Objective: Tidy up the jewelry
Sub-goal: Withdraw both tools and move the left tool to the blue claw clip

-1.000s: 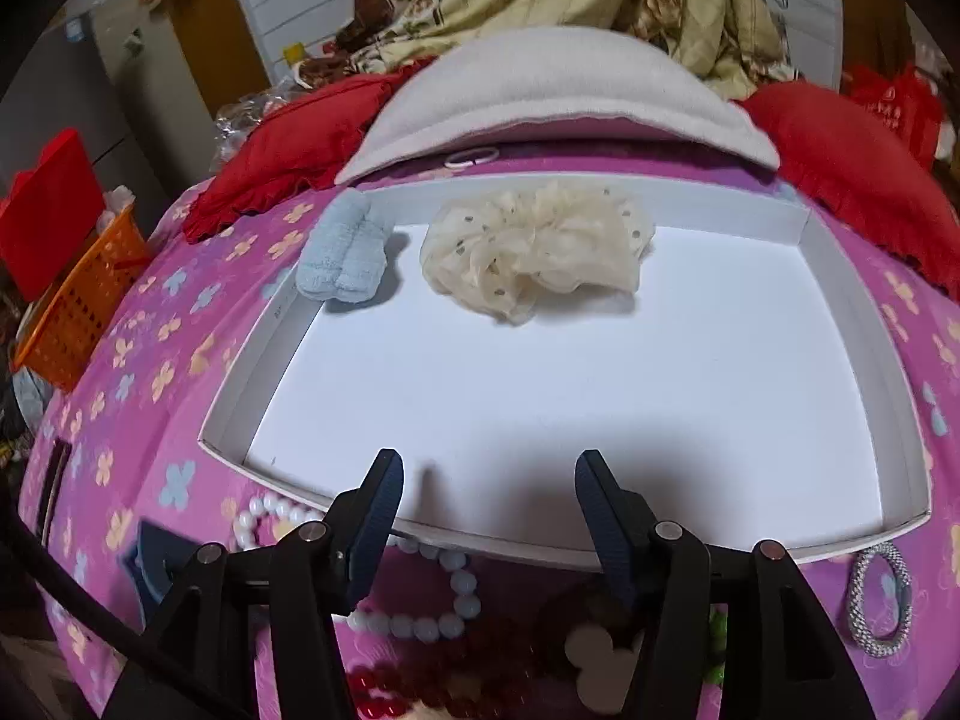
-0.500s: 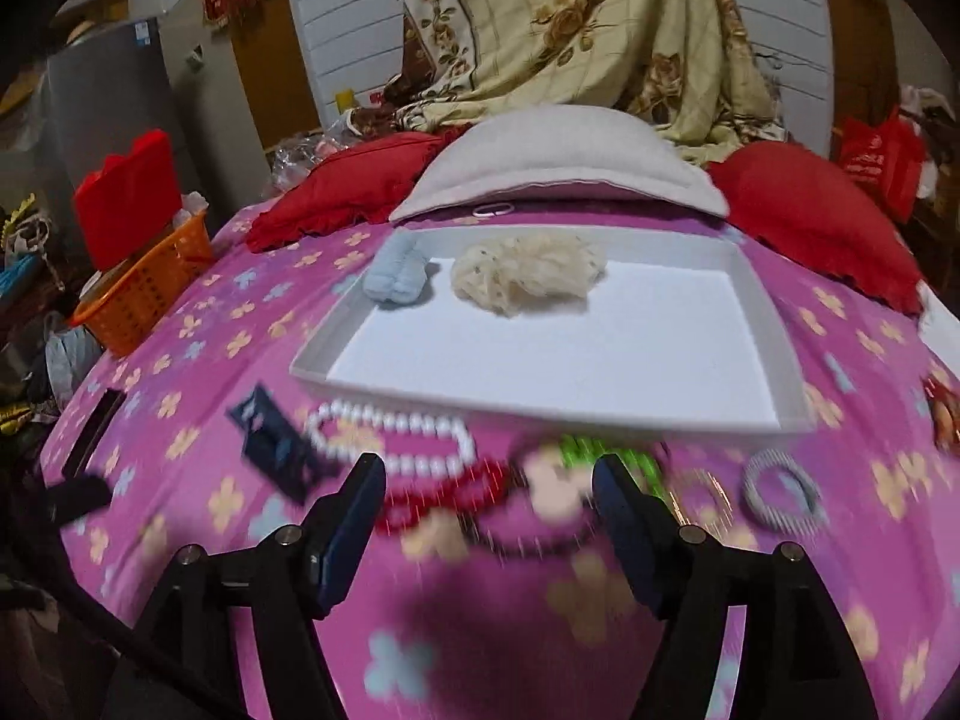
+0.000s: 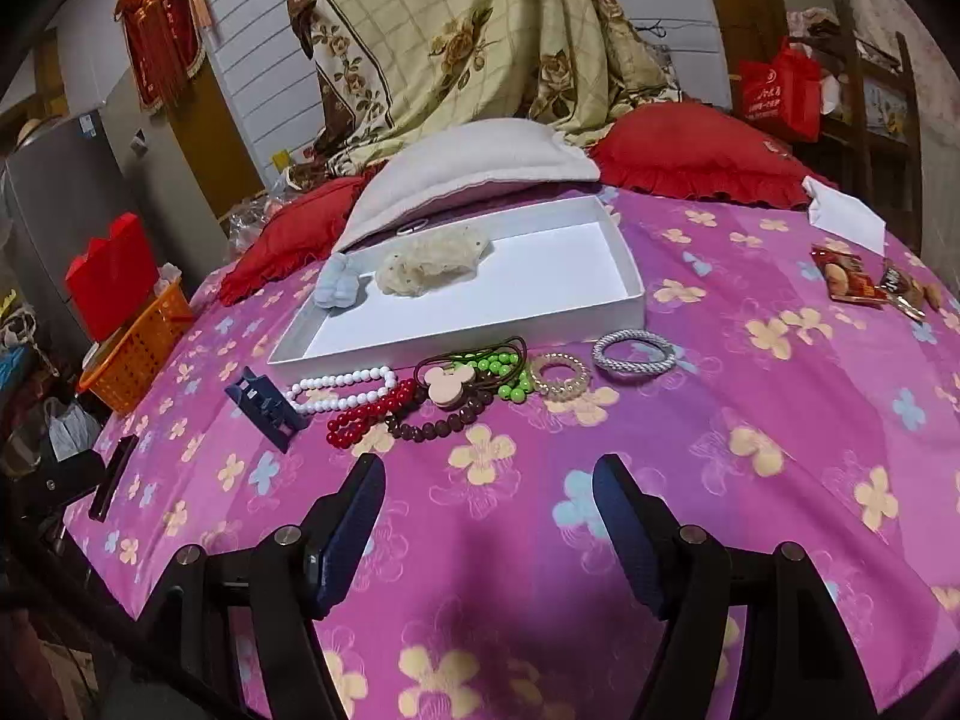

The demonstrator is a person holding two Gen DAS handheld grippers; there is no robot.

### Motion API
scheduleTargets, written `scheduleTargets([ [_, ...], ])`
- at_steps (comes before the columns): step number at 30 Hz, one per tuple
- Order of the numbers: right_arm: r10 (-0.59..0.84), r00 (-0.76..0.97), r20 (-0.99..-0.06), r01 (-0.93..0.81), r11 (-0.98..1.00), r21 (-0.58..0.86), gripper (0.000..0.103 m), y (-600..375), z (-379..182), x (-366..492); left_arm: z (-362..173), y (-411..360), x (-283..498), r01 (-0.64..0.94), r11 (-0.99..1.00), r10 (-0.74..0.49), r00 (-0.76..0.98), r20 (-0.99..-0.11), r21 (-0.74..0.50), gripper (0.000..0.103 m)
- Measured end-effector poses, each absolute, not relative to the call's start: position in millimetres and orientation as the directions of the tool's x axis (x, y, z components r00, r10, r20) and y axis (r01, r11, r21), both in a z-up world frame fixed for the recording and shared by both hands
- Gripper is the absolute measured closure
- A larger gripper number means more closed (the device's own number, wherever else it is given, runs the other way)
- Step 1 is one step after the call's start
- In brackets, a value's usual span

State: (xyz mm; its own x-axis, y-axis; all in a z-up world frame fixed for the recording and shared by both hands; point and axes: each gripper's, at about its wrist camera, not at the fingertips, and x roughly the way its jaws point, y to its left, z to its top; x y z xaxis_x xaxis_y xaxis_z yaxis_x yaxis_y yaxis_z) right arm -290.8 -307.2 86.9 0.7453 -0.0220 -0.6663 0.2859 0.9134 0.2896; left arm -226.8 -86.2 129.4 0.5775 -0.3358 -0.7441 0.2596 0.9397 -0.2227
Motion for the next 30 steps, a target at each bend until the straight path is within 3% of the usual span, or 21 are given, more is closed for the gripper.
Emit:
scheduleTargets([
  [13,-0.038,0.723,-0.690,0.311,0.910,0.275,0.033,-312,77,-294,117,-95,-205,0.268,0.961,-0.231,0.636,-0.736,-0.070,0.045],
  [23,-0.073,0.690,-0.720,0.365,0.894,0.259,0.033,-329,64,-285,102,-90,-164,0.265,0.957,-0.259,0.613,-0.746,-0.115,0.045],
  [30,-0.115,0.665,-0.738,0.398,0.891,0.219,0.033,-334,67,-288,116,-114,-131,0.332,0.938,-0.307,0.652,-0.694,-0.102,0.045],
])
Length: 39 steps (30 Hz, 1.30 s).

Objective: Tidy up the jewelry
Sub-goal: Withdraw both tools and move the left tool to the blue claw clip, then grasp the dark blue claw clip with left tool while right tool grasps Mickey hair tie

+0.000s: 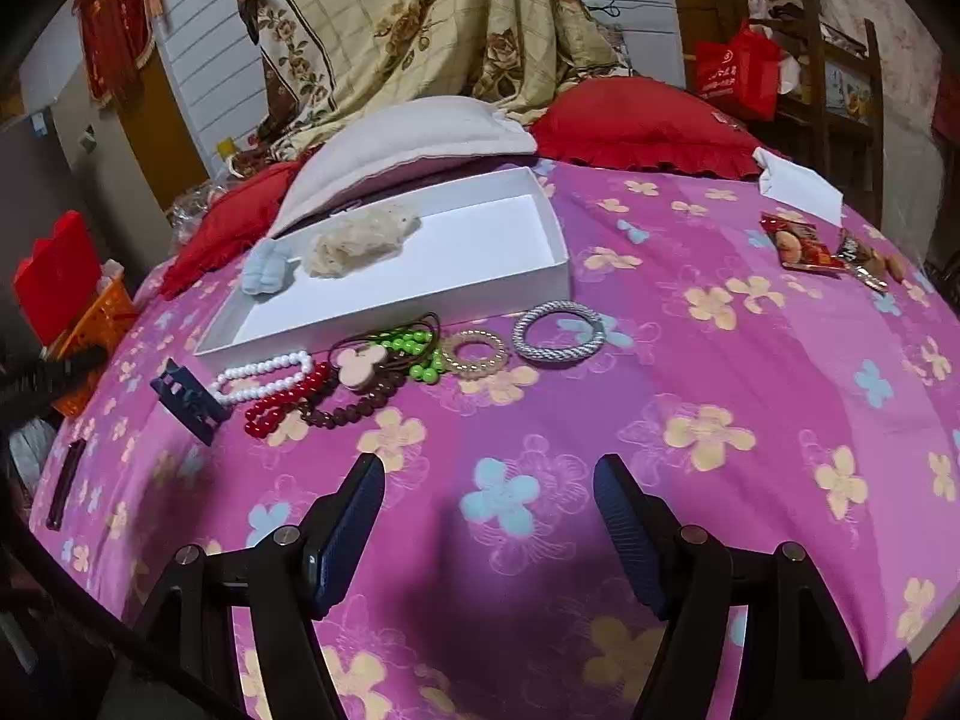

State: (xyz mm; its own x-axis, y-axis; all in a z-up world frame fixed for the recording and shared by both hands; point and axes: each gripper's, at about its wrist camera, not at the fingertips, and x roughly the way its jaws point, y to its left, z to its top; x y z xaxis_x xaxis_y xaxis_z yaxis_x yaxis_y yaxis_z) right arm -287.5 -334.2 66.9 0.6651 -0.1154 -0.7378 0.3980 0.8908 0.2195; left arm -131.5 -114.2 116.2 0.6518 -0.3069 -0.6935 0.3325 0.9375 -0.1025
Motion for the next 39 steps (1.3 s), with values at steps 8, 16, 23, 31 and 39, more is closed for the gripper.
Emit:
scheduleTargets([
  [8,-0.147,0.625,-0.766,0.435,0.881,0.186,0.033,-340,65,-285,117,-100,-110,0.340,0.926,-0.361,0.682,-0.636,-0.161,0.044],
  [16,-0.139,0.635,-0.760,0.420,0.887,0.189,0.033,-337,66,-262,89,-42,-88,0.259,0.906,-0.422,0.628,-0.653,-0.336,0.037],
  [23,-0.078,0.638,-0.766,0.360,0.909,0.207,0.033,-325,62,-235,76,-45,-88,0.334,0.858,-0.513,0.564,-0.647,-0.390,0.034],
  [31,-0.022,0.645,-0.764,0.320,0.915,0.244,0.033,-324,56,-214,63,-99,-103,0.483,0.828,-0.527,0.493,-0.692,-0.285,0.033],
  [39,0.024,0.652,-0.758,0.291,0.915,0.278,0.033,-331,51,-185,41,-124,-98,0.518,0.828,-0.480,0.454,-0.751,-0.216,0.033],
])
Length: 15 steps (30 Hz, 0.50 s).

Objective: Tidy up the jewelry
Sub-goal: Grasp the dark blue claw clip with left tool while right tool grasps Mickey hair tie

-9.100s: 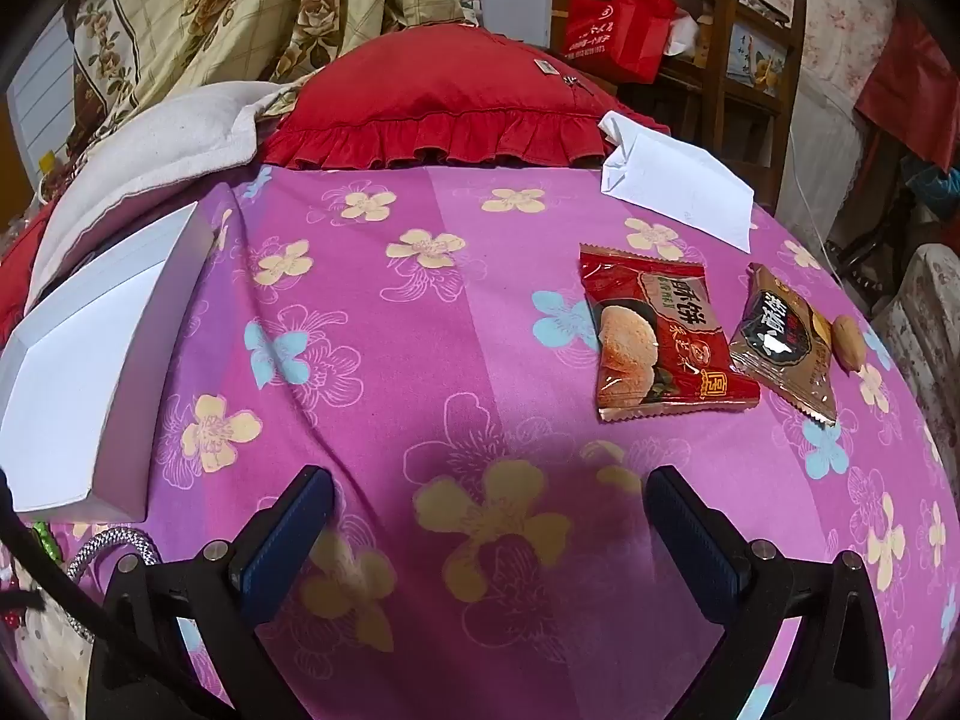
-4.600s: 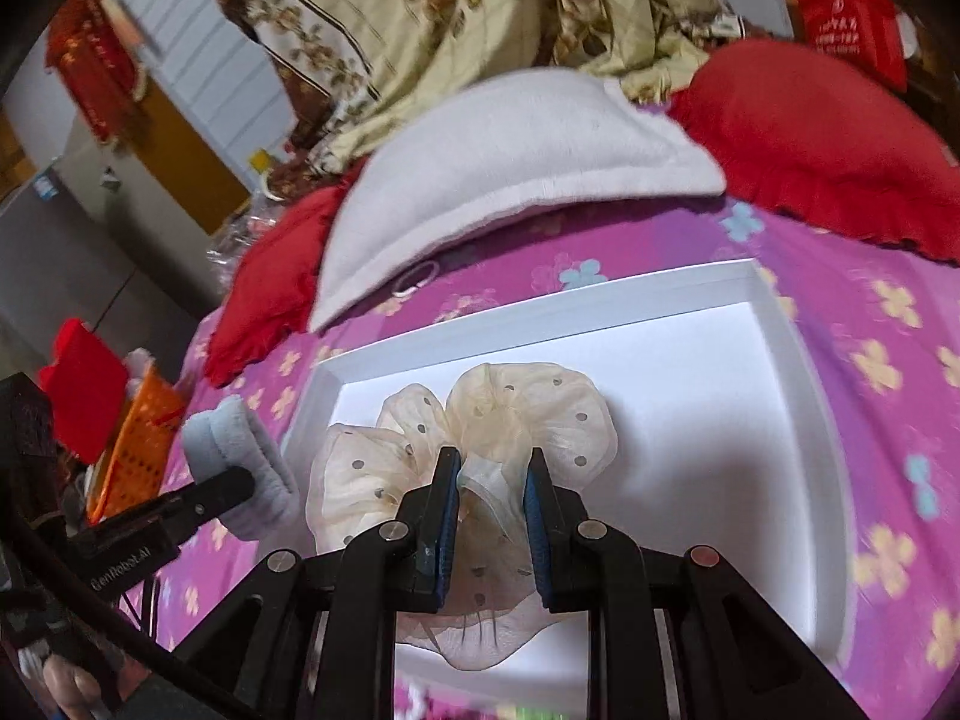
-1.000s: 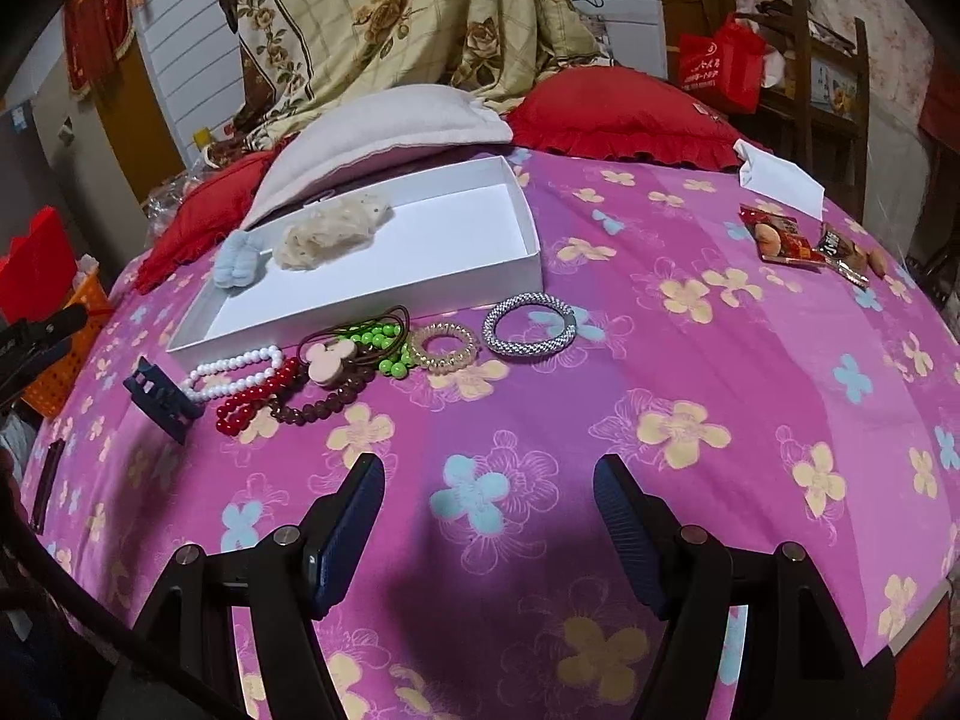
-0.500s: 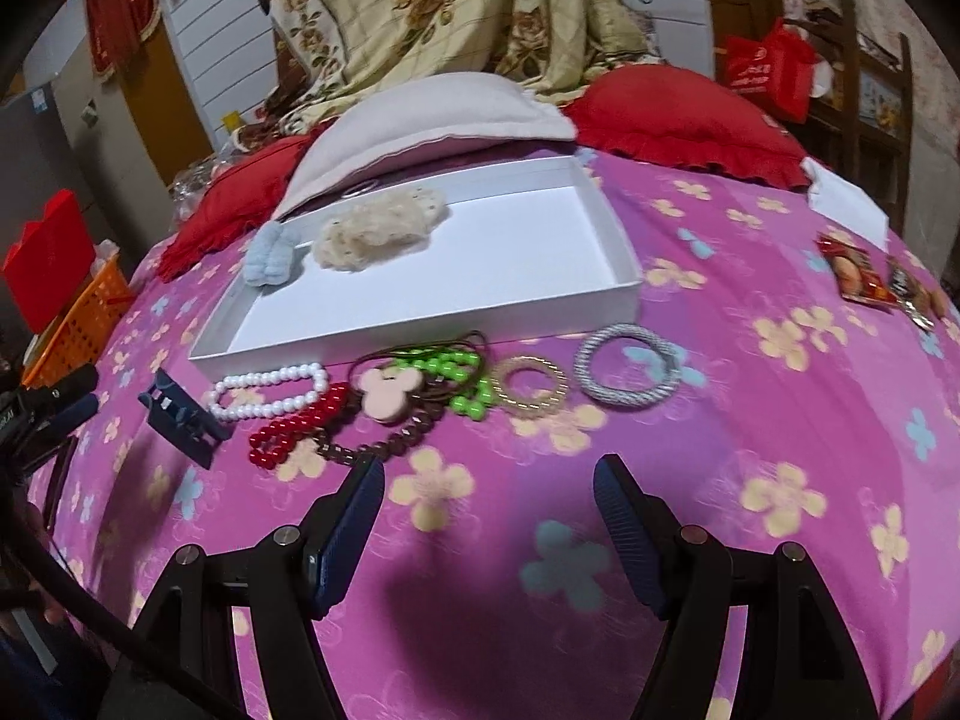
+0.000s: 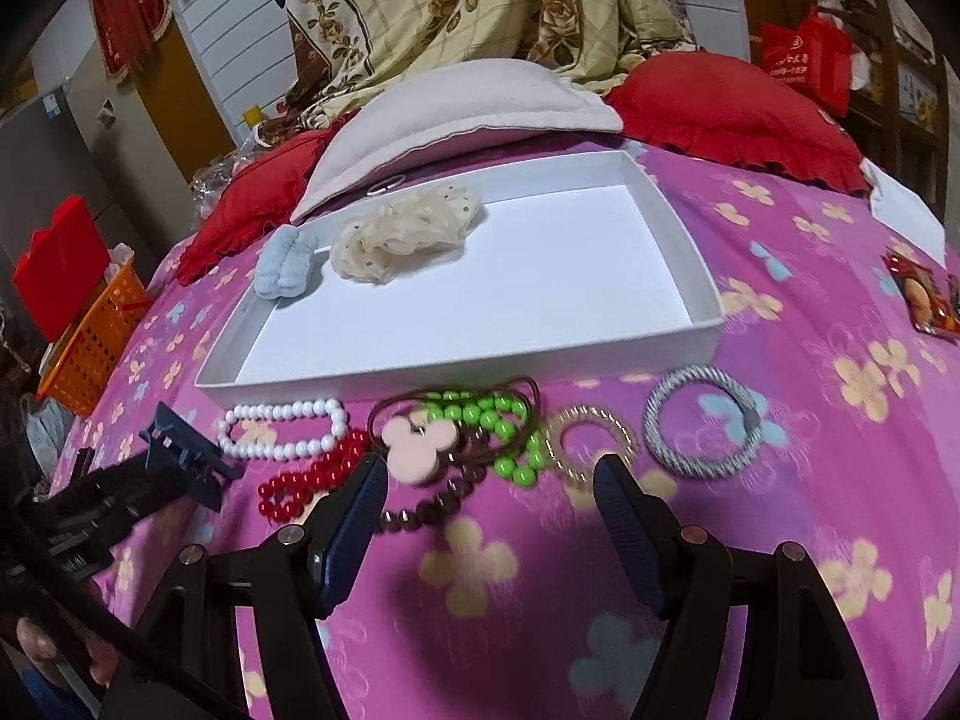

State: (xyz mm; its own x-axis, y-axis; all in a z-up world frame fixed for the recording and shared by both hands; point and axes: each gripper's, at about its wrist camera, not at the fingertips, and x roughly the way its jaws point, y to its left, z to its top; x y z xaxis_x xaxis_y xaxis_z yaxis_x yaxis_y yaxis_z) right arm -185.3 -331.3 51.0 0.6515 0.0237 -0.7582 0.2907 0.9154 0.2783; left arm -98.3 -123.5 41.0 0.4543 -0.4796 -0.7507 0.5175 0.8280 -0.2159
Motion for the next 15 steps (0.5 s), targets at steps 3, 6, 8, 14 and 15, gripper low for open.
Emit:
scheduleTargets([
  [3,0.071,0.660,-0.748,0.241,0.923,0.301,0.040,-325,52,-179,35,-126,-93,0.508,0.834,-0.470,0.444,-0.763,-0.218,0.033],
  [6,0.127,0.640,-0.758,0.147,0.948,0.283,0.049,-305,50,-169,33,-125,-90,0.495,0.839,-0.469,0.444,-0.764,-0.227,0.033],
  [8,0.132,0.619,-0.775,0.105,0.963,0.247,0.052,-293,45,-161,33,-124,-87,0.493,0.833,-0.484,0.429,-0.763,-0.251,0.036],
  [14,0.066,0.596,-0.800,0.100,0.983,0.155,0.053,-283,33,-146,31,-122,-85,0.487,0.834,-0.484,0.419,-0.768,-0.260,0.052],
  [15,0.061,0.598,-0.799,0.105,0.983,0.154,0.053,-284,33,-145,31,-122,-86,0.488,0.834,-0.483,0.419,-0.769,-0.258,0.052],
])
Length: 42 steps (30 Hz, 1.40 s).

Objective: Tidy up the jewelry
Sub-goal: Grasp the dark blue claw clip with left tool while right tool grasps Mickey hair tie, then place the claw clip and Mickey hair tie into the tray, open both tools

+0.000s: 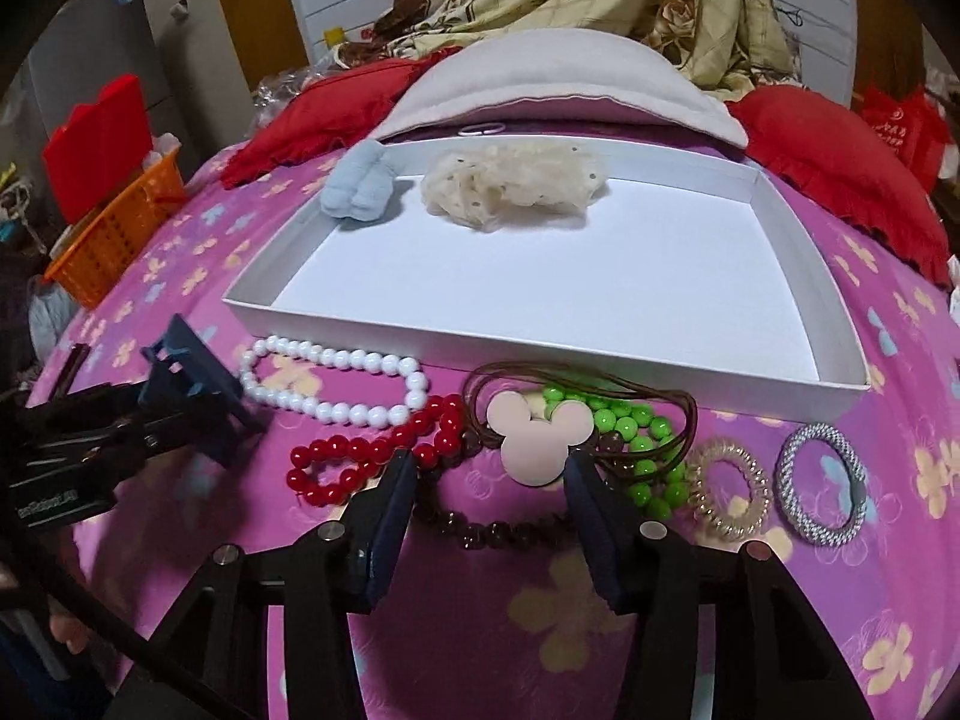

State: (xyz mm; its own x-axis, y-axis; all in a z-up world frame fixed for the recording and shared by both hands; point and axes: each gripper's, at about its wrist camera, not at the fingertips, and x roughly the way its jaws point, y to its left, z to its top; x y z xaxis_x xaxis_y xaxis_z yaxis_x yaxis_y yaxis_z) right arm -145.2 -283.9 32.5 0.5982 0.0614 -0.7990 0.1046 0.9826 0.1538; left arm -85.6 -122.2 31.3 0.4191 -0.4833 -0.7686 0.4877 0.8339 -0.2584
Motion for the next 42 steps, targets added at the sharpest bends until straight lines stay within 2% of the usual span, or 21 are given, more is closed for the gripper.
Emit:
scheduleTargets([
  [7,0.049,0.629,-0.776,0.132,0.977,0.169,0.053,-290,41,-150,31,-122,-86,0.486,0.831,-0.491,0.410,-0.769,-0.271,0.052],
  [10,0.025,0.611,-0.792,0.143,0.979,0.142,0.062,-290,37,-144,31,-123,-86,0.489,0.828,-0.495,0.405,-0.769,-0.275,0.052],
  [19,-0.020,0.602,-0.798,0.119,0.991,0.065,0.062,-280,34,-131,36,-128,-97,0.523,0.812,-0.504,0.403,-0.764,-0.260,0.055],
  [21,-0.009,0.600,-0.800,0.115,0.990,0.075,0.065,-281,35,-131,41,-126,-100,0.526,0.808,-0.515,0.409,-0.753,-0.266,0.055],
  [28,0.074,0.592,-0.802,0.128,0.975,0.184,0.066,-285,34,-142,51,-117,-101,0.515,0.809,-0.529,0.428,-0.733,-0.284,0.055],
  [42,0.145,0.743,-0.654,0.066,0.956,0.286,0.066,-292,140,-155,103,-110,-78,0.488,0.805,-0.572,0.491,-0.657,-0.337,0.055],
])
